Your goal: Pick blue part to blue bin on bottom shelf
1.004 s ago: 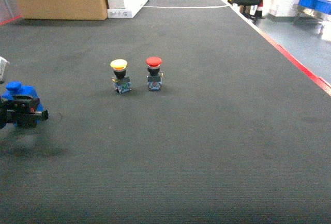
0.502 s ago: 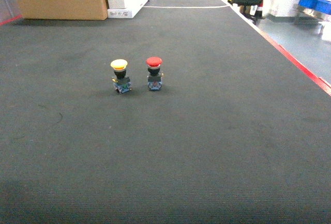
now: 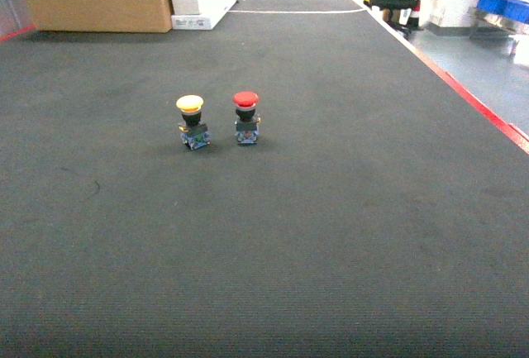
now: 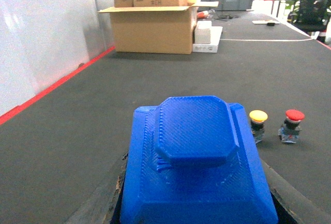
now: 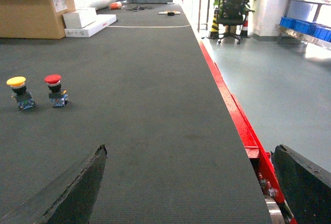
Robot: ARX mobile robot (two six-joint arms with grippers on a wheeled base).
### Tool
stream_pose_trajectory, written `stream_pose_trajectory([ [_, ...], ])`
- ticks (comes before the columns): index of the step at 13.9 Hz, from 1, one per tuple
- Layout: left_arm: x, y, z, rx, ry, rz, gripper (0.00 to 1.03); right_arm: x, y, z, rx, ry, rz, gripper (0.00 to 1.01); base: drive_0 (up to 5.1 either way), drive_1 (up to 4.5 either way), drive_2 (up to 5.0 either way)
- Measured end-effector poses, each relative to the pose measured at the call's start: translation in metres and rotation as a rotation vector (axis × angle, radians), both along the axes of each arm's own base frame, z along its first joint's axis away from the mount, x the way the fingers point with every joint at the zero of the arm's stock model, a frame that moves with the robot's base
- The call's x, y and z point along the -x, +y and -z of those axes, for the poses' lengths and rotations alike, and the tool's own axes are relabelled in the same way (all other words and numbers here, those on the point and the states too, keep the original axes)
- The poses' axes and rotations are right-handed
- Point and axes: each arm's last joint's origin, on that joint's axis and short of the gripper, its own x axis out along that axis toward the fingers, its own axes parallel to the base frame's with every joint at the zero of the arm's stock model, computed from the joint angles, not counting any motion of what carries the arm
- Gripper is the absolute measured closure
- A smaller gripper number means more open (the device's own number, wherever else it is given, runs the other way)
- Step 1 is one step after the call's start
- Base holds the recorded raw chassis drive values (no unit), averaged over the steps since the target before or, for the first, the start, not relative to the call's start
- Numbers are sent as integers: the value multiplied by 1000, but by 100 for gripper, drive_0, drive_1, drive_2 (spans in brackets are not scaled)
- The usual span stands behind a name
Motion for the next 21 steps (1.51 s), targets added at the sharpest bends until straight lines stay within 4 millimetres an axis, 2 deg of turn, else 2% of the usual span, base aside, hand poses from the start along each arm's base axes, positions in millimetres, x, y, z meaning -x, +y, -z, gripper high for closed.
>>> stream_pose_trajectory([
  [3,-5,7,23,-11,84,-71,59,0,0,0,0,0,0,3,0,0,0],
  [9,-5,6,25,-13,89,-63,59,0,0,0,0,-3,0,3,0,0,0],
  [20,-5,6,24,-11,83,-63,59,0,0,0,0,0,0,3,3,-406,413],
  [21,-5,6,24,-11,83,-63,59,0,0,0,0,0,0,3,-173,-173,-173],
])
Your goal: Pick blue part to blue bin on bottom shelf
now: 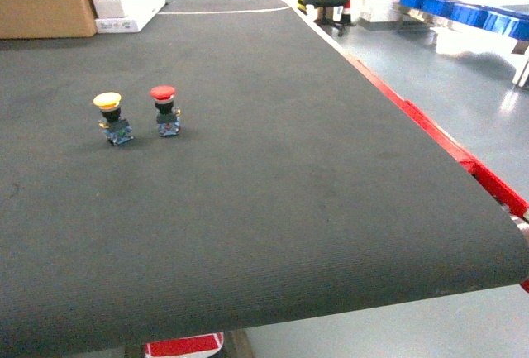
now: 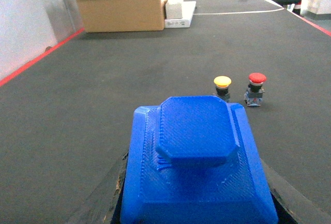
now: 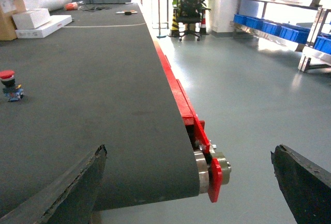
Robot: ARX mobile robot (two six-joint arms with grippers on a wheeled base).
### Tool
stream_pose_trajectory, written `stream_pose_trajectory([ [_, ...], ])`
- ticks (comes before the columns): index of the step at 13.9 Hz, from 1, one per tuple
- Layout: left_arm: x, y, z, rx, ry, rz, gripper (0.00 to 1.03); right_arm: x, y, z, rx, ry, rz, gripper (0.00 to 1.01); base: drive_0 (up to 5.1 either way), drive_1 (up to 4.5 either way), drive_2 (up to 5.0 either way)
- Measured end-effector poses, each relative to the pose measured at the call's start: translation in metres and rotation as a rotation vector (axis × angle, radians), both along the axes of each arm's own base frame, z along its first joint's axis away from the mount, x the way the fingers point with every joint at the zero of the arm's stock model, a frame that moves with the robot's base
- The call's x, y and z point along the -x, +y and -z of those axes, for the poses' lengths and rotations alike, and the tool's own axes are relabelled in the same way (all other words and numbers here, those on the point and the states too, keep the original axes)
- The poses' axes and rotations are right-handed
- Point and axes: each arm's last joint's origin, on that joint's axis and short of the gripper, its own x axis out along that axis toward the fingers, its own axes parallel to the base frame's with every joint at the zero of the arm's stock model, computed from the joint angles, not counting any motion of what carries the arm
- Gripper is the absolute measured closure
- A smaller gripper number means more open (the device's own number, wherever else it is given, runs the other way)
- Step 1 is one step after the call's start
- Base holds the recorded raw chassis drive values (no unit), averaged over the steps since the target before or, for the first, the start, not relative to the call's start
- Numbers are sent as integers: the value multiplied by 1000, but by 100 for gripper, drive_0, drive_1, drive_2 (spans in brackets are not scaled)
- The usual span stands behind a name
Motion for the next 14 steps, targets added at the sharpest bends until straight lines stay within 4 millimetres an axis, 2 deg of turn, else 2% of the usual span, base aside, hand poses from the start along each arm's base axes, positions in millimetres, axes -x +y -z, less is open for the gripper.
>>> stream_pose_trajectory([
  [14,0,0,0,0,0,0,59,0,0,0,0,0,0,3,-173,-173,-173],
])
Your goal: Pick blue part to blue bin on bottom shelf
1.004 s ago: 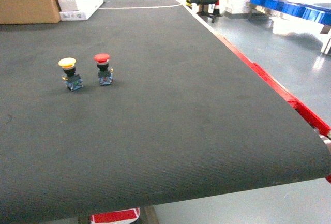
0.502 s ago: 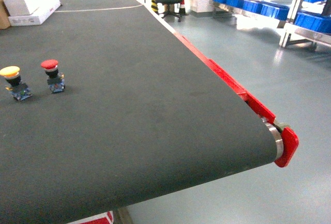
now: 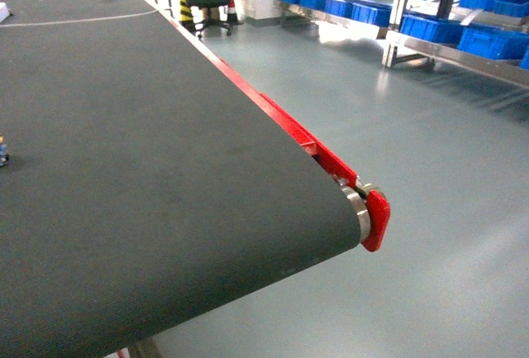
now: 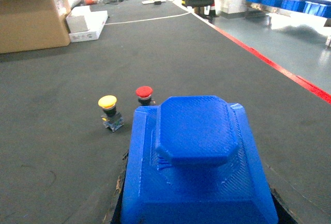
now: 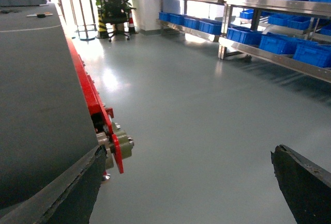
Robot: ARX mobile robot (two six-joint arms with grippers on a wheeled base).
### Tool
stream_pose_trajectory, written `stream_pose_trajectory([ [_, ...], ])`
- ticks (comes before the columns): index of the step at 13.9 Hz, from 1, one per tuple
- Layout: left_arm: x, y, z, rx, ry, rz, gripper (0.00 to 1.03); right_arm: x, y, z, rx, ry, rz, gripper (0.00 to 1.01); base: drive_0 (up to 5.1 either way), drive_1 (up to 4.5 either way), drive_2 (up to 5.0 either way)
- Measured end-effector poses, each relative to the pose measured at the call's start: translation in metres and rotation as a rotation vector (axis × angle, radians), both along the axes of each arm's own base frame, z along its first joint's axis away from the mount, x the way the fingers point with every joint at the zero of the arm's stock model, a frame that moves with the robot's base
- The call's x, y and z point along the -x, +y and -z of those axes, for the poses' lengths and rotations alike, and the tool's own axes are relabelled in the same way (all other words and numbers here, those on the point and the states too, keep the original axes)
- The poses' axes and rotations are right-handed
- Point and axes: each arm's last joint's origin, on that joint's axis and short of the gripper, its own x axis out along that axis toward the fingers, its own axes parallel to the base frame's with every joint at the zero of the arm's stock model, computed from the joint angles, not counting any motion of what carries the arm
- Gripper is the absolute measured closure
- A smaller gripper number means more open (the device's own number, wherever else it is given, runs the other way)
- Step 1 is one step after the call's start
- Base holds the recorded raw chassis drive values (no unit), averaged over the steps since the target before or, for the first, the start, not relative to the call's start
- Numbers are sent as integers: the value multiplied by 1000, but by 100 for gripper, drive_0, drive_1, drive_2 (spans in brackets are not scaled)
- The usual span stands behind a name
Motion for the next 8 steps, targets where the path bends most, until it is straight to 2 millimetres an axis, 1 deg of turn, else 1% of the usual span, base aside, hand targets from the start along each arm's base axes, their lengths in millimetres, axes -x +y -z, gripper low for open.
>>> stream_pose_trajectory([
  [8,0,0,0,0,0,0,59,0,0,0,0,0,0,3,-172,-172,-172],
])
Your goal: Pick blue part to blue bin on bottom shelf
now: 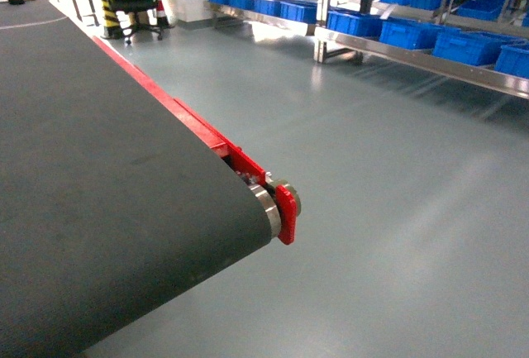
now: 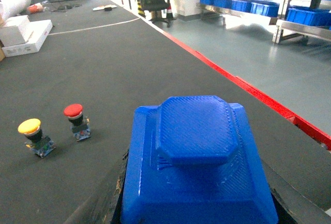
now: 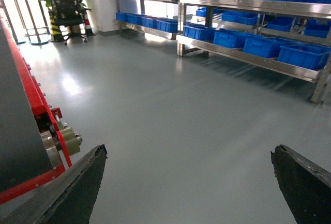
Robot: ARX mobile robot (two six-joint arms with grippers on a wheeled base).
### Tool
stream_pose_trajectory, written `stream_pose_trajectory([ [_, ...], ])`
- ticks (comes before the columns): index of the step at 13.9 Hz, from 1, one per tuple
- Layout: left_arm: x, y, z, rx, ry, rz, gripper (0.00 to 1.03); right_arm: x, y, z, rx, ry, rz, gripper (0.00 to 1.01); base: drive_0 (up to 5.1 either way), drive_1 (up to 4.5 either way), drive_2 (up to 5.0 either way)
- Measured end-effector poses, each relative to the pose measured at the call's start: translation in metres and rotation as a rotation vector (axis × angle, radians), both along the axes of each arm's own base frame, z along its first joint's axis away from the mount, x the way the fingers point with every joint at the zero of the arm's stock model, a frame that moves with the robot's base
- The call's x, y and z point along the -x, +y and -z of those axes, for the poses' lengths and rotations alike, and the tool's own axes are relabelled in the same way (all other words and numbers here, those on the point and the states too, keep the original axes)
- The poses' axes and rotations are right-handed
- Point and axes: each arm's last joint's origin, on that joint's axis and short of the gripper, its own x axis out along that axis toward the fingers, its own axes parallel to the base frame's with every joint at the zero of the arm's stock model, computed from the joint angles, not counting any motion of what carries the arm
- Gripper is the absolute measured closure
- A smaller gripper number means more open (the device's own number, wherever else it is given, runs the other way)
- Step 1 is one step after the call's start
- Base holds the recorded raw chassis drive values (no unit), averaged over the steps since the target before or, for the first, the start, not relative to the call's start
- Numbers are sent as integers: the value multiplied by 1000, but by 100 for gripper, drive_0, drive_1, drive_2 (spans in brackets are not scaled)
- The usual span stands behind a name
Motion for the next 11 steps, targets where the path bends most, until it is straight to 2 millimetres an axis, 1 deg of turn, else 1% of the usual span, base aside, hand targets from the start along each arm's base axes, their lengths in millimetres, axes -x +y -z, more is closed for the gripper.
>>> stream_pose_trajectory([
  [11,0,0,0,0,0,0,59,0,0,0,0,0,0,3,-172,-172,-172],
])
